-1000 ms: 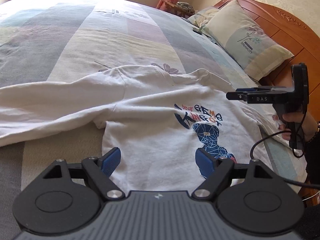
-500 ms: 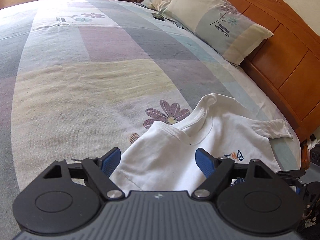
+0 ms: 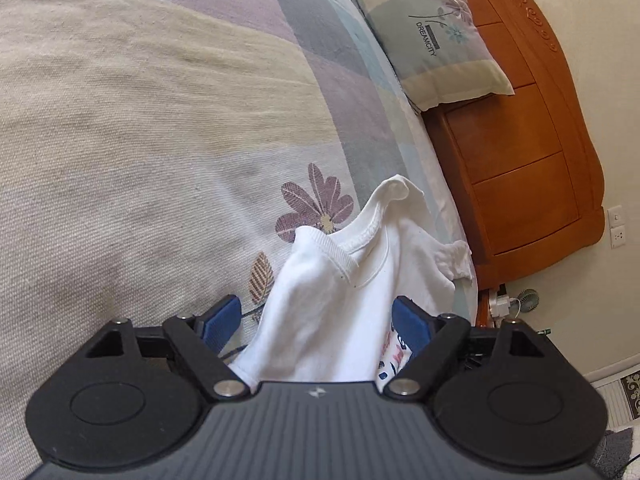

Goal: Fold clothes

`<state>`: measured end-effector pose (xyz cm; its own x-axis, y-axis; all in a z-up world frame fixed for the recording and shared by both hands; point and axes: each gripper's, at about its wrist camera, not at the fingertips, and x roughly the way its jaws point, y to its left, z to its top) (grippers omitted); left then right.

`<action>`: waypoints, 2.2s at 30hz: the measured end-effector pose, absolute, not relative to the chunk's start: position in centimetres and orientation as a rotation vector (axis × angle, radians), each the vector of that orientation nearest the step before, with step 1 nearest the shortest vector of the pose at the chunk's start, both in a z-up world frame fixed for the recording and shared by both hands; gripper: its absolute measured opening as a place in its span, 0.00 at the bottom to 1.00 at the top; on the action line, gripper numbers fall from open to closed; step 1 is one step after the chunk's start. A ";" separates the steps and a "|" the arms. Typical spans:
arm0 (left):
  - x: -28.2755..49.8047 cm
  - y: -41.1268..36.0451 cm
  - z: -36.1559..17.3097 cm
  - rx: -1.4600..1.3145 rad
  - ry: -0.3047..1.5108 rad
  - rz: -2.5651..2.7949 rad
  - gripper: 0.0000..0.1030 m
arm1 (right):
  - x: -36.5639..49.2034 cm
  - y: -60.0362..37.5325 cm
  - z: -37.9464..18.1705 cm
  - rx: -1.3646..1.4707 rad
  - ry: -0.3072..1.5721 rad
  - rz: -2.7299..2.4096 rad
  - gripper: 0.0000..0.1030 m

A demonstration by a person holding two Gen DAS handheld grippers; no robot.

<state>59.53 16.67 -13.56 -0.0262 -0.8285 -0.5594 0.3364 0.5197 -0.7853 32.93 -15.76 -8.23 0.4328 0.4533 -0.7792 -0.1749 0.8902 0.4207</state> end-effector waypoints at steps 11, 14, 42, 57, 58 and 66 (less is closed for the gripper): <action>59.8 16.4 -13.4 -0.402 1.362 -1.127 0.81 | 33.4 -14.9 -8.2 0.242 1.073 0.339 1.00; 59.6 17.1 -13.5 -0.410 1.366 -1.132 0.82 | 33.1 -14.6 -8.2 0.229 1.060 0.318 1.00; 57.4 16.6 -14.0 -0.559 1.370 -1.081 0.88 | 33.0 -11.4 -8.4 0.022 1.046 0.243 1.00; 61.9 14.1 -16.2 -0.519 1.501 -1.096 0.40 | 32.7 -12.5 -8.4 0.079 0.982 0.292 1.00; 62.0 14.6 -17.0 -0.538 1.521 -1.050 0.18 | 32.6 -12.6 -8.5 0.087 0.975 0.298 1.00; 60.6 12.3 -13.9 -0.244 1.377 -1.002 0.08 | 32.7 -13.5 -8.4 0.134 0.946 0.327 1.00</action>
<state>60.60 12.25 -13.91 -0.1258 -0.7065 -0.6965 0.4460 0.5868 -0.6758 32.68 -13.46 -8.39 0.5401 0.3322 -0.7732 -0.2157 0.9428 0.2543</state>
